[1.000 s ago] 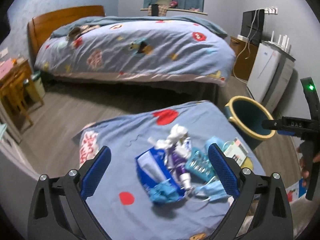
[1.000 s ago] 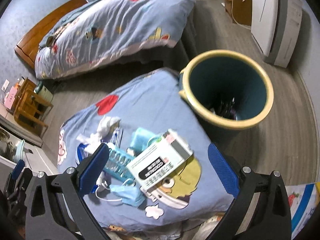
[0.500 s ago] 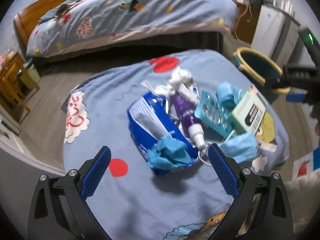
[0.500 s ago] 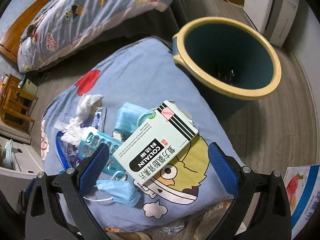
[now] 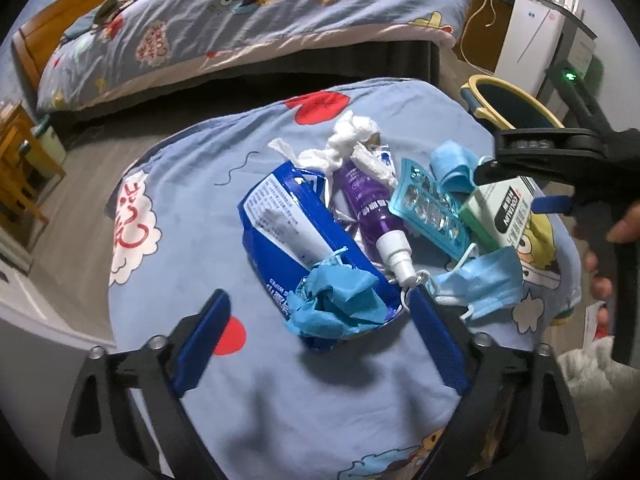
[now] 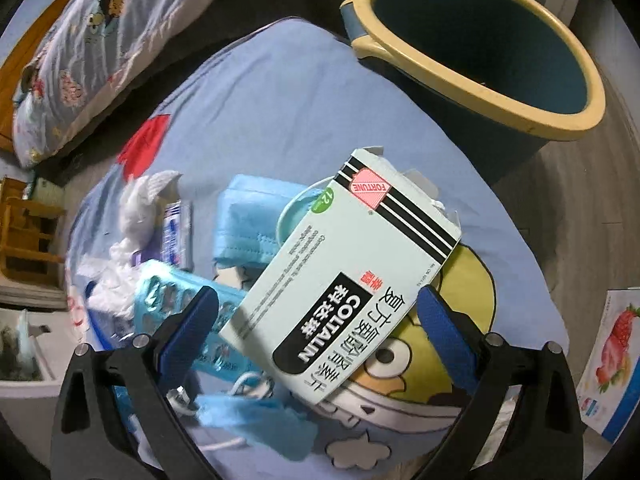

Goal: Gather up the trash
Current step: 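Grasp the COLTALIN medicine box with the right tool while the left tool grasps a blue mask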

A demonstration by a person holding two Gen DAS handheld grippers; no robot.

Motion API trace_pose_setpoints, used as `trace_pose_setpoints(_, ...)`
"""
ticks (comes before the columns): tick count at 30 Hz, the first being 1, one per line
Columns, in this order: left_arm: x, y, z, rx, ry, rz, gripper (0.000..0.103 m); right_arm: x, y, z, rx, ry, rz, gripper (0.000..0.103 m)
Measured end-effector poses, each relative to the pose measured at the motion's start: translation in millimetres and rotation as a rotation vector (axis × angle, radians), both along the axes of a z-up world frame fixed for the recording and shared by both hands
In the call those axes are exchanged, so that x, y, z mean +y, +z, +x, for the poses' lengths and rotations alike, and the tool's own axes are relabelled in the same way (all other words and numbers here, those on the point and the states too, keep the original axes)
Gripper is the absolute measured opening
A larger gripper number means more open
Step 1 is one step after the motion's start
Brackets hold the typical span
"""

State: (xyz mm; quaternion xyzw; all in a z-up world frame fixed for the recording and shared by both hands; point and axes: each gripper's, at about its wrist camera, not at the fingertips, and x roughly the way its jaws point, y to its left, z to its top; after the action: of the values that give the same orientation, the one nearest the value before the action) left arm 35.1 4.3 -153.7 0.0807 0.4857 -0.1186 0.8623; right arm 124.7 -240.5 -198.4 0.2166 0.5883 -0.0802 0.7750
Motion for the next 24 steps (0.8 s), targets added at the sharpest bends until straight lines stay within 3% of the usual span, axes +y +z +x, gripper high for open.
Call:
trace_pose_setpoints(1, 0.9, -1.2, 0.7, 0.009, -0.008, -0.007, 0.066, 2.4, -0.7, 1.8, -0.002, 0.001, -0.028, 0.098)
trace_pose_setpoints(4, 3.2, -5.7, 3.6, 0.042, -0.026, -0.024, 0.045, 11.8, -3.7, 5.2, -0.003, 0.042, -0.108, 0.098)
trace_pose_setpoints(7, 2.7, -3.8, 4.2, 0.030, -0.027, -0.012, 0.039, 12.2, -4.8, 4.6, -0.010, 0.063, -0.150, 0.094)
trace_pose_setpoints(10, 4.8, 2.9, 5.6, 0.008, -0.015, -0.014, 0.038, 6.0, -0.3, 1.6, -0.025, 0.056, -0.157, 0.084)
trace_pose_setpoints(16, 12.3, 19.8, 8.2, -0.028, 0.018, -0.071, 0.036, -1.3, 12.2, -9.7, -0.071, 0.060, -0.078, 0.060)
trace_pose_setpoints(18, 13.0, 21.8, 9.2, -0.026, 0.022, -0.084, 0.036, -3.2, 13.0, -13.1, -0.067, 0.066, -0.064, 0.060)
trace_pose_setpoints(24, 9.9, 21.7, 8.8, -0.020, 0.015, -0.095, 0.036, -10.4, 2.4, -21.3, 0.018, 0.040, -0.124, 0.078)
